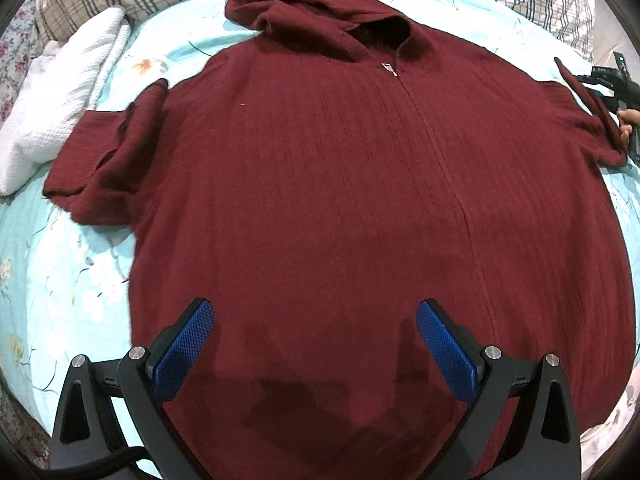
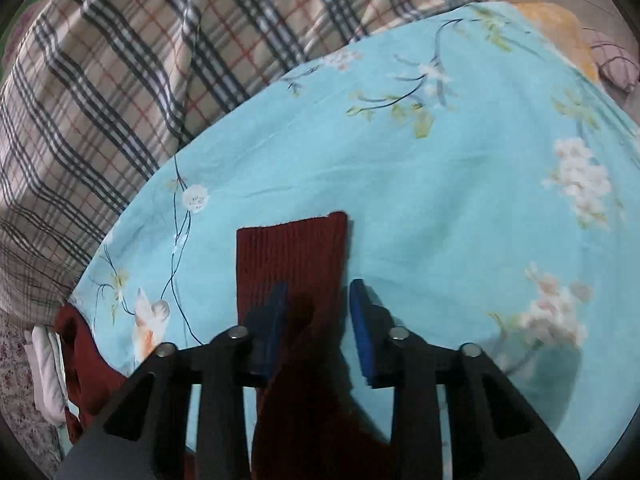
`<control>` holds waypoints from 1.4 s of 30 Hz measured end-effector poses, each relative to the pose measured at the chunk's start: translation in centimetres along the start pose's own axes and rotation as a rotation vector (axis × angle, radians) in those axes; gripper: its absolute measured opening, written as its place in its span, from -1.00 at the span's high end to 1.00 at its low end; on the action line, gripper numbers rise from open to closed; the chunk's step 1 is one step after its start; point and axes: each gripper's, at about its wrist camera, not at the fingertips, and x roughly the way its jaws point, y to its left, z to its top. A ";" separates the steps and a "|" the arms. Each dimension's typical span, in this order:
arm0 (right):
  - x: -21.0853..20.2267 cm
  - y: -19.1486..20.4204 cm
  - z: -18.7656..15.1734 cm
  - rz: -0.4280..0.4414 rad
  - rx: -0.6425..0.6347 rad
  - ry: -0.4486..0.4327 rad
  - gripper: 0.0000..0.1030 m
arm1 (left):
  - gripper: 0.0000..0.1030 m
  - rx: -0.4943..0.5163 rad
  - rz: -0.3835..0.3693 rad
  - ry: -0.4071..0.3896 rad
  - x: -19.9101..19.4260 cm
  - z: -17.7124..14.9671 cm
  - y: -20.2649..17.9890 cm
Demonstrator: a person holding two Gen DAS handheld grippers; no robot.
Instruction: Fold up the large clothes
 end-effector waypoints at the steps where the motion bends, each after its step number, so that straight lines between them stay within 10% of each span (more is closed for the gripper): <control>1: -0.1 0.5 -0.2 -0.007 -0.025 0.005 0.77 | -0.97 0.002 -0.003 0.001 0.1 0.1 -0.1; 13: -6.6 15.5 -9.8 0.348 -0.183 -0.037 0.89 | -0.97 -0.020 -0.062 -0.047 -1.5 -1.3 0.7; 25: -0.9 35.1 -26.4 0.682 -0.301 0.250 0.89 | -0.97 -0.173 -0.202 -0.113 -2.3 -1.9 6.5; 36: 4.4 38.6 -33.7 0.704 -0.302 0.449 0.82 | -0.97 -0.250 -0.350 -0.120 0.1 0.2 9.4; 42: 1.4 35.5 -32.3 0.722 -0.247 0.389 0.68 | -0.97 -0.264 -0.423 -0.106 3.5 5.5 9.7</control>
